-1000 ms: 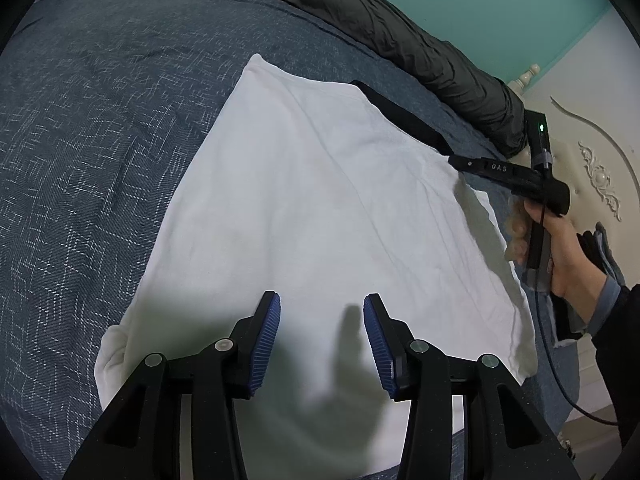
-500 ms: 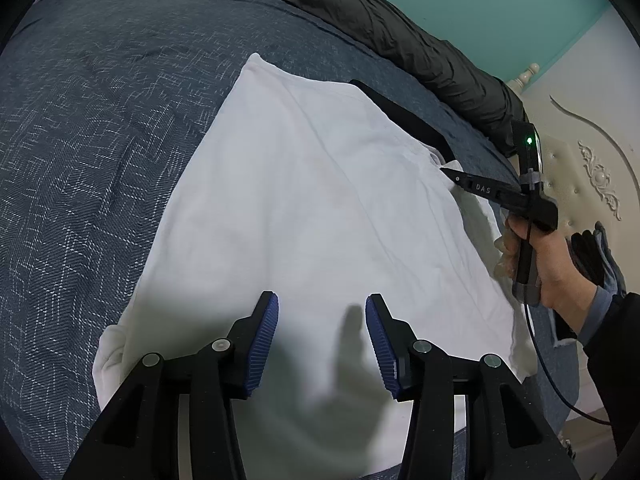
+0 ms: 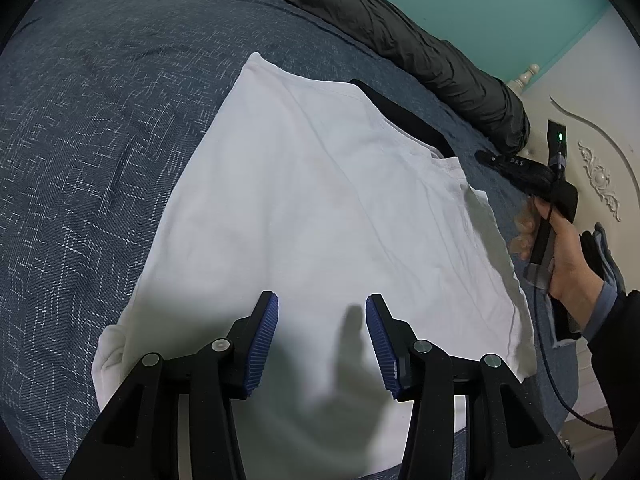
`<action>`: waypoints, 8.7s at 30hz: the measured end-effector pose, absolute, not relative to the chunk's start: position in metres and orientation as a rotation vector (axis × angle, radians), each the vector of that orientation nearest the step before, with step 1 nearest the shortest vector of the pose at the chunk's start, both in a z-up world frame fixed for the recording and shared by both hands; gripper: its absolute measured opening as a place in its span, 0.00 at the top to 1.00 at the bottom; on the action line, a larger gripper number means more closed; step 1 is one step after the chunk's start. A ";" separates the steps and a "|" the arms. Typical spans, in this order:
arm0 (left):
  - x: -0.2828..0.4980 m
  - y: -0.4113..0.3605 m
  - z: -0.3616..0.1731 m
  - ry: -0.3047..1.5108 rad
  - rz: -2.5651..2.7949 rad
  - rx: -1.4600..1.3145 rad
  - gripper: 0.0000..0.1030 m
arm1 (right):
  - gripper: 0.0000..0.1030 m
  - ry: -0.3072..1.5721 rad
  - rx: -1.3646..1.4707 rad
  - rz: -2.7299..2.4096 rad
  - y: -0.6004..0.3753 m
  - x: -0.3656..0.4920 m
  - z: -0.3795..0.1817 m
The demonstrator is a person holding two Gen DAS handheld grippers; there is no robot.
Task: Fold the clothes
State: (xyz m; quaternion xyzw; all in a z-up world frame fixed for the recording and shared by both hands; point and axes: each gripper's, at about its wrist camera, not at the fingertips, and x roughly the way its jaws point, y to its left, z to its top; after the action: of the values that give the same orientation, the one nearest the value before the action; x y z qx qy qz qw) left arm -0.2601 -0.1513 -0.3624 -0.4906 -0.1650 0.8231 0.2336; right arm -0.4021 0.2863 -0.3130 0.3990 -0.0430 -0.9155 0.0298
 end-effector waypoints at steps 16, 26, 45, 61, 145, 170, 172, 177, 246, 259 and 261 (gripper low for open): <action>-0.260 -0.150 -0.362 -0.446 2.261 -1.347 0.49 | 0.89 -0.052 1.363 -2.626 0.272 -0.393 -0.337; -0.259 -0.150 -0.362 -0.452 2.257 -1.347 0.48 | 0.97 -0.085 1.311 -2.705 0.272 -0.399 -0.326; -0.255 -0.160 -0.358 -0.491 2.252 -1.350 0.48 | 0.96 -0.416 1.250 -2.695 0.276 -0.331 -0.311; -0.208 -0.243 -0.342 -0.685 2.284 -1.360 0.42 | 0.96 -0.656 1.273 -2.458 0.200 -0.188 -0.316; -0.146 0.101 -0.301 -0.036 1.939 -1.313 0.55 | 0.70 -1.250 0.987 -2.514 0.431 -0.070 -0.337; -0.158 -0.002 -0.367 -0.196 2.006 -1.461 0.87 | 0.96 -1.053 1.096 -2.576 0.399 -0.086 -0.335; -0.157 -0.003 -0.367 -0.197 2.006 -1.462 0.87 | 0.96 -1.060 1.088 -2.582 0.401 -0.086 -0.335; -0.156 -0.005 -0.367 -0.201 2.005 -1.464 0.87 | 0.68 -0.988 1.125 -2.609 0.395 -0.089 -0.330; -0.143 -0.018 -0.376 -0.161 1.993 -1.449 0.95 | 0.92 -0.608 1.333 -2.778 0.386 -0.095 -0.345; -0.139 -0.017 -0.382 -0.113 1.986 -1.454 0.95 | 0.95 -1.100 1.282 -2.670 0.431 -0.095 -0.361; -0.138 -0.017 -0.382 -0.115 1.987 -1.455 0.95 | 0.95 -1.079 1.288 -2.685 0.431 -0.094 -0.358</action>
State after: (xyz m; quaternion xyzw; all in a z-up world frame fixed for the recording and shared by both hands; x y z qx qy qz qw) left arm -0.1383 -0.0167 -0.3817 -0.5567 -0.0439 0.7604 0.3316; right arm -0.0943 0.4312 -0.3577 0.4065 -0.3407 -0.8476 -0.0131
